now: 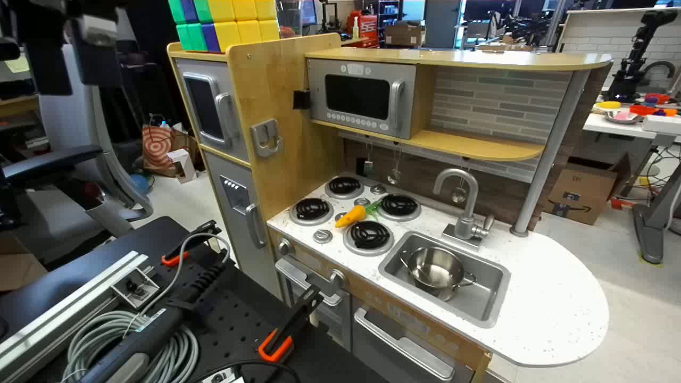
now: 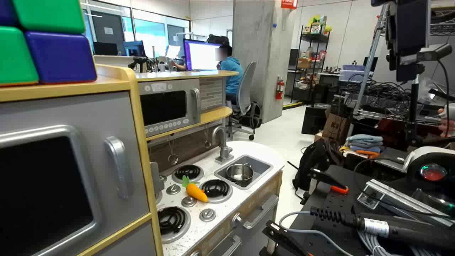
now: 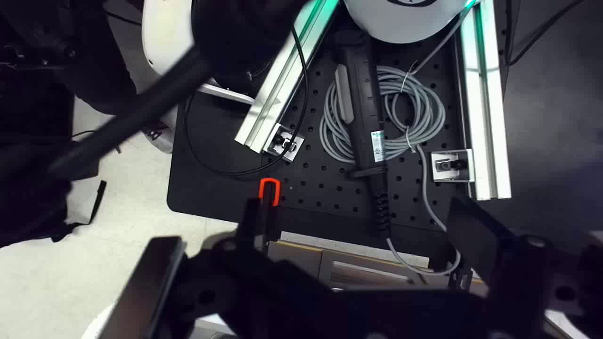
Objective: Put the carrot toy in the silver pot in the sink
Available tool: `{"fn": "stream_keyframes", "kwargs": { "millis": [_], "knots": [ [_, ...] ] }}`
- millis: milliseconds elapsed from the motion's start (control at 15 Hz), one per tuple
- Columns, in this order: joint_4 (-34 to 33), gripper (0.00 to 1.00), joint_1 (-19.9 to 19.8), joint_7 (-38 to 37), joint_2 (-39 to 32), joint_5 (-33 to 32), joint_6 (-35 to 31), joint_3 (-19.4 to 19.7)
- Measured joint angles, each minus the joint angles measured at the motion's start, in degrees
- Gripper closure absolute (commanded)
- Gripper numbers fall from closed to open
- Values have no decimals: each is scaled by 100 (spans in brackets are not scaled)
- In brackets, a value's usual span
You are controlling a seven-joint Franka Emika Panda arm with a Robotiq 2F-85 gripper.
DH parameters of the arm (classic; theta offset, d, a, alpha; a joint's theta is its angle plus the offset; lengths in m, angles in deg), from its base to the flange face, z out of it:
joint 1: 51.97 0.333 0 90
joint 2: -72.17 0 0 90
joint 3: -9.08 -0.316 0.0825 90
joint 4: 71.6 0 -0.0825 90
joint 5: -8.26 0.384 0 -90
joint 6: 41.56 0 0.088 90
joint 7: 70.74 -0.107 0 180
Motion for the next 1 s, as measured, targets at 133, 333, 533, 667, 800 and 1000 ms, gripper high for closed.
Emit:
{"fn": "stream_keyframes", "kwargs": {
  "millis": [133,333,533,667,800,1000],
  "knots": [
    [0,0,0,0,0,0,-1,0],
    [0,0,0,0,0,0,-1,0],
    [10,0,0,-44,0,1,-29,8],
    [60,0,0,-378,-70,62,-320,-1],
    [231,0,-15,-943,-330,95,-952,-41],
    [477,0,-241,-1895,-1146,-41,-2202,-165]
  ]
}}
